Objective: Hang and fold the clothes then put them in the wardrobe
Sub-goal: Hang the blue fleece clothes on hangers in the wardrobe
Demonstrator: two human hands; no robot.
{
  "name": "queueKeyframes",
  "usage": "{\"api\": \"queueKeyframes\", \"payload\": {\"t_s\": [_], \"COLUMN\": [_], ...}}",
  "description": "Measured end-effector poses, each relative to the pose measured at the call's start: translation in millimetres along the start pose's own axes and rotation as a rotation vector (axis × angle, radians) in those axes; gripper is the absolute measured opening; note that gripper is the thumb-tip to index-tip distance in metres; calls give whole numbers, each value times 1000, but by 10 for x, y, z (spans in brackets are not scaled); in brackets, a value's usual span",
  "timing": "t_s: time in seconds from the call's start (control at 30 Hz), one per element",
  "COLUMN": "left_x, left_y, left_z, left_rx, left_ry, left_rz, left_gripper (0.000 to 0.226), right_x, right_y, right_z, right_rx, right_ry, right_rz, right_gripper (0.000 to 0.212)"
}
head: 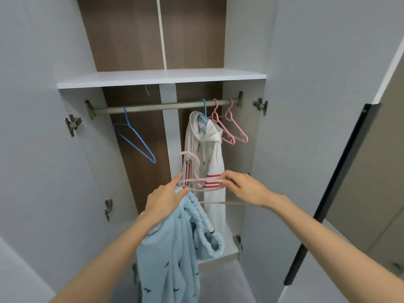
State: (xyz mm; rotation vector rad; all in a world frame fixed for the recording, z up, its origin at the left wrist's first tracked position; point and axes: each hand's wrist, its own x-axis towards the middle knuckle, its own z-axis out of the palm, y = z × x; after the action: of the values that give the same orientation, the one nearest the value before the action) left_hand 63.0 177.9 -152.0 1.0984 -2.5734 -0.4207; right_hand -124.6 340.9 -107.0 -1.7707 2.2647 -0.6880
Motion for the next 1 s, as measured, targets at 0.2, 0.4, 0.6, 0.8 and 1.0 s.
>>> {"api": "queueKeyframes", "payload": {"t_s": [0.2,0.4,0.6,0.8,1.0], "left_x": [-317,-814,-1348,-1697,-1802], "left_y": [647,1389,1805,2004,1942], "left_z": [142,303,385,404,432], "left_rx": [58,-70,-239,-372,-520], "left_ry": [57,42,-149,-198,-162], "left_rz": [114,249,293,260,308], "left_gripper": [29,27,12,47,90], "right_x": [-585,-1219,-1866,-2169,-2200], "right_y": [100,112,290,394,377], "right_z": [-42,-112,-151,-125,-224], "right_rx": [-24,82,330,385,449], "right_ry": [-72,-87,-284,-196,-79], "right_rz": [8,98,150,249,316], "right_gripper": [20,15,32,22,16]}}
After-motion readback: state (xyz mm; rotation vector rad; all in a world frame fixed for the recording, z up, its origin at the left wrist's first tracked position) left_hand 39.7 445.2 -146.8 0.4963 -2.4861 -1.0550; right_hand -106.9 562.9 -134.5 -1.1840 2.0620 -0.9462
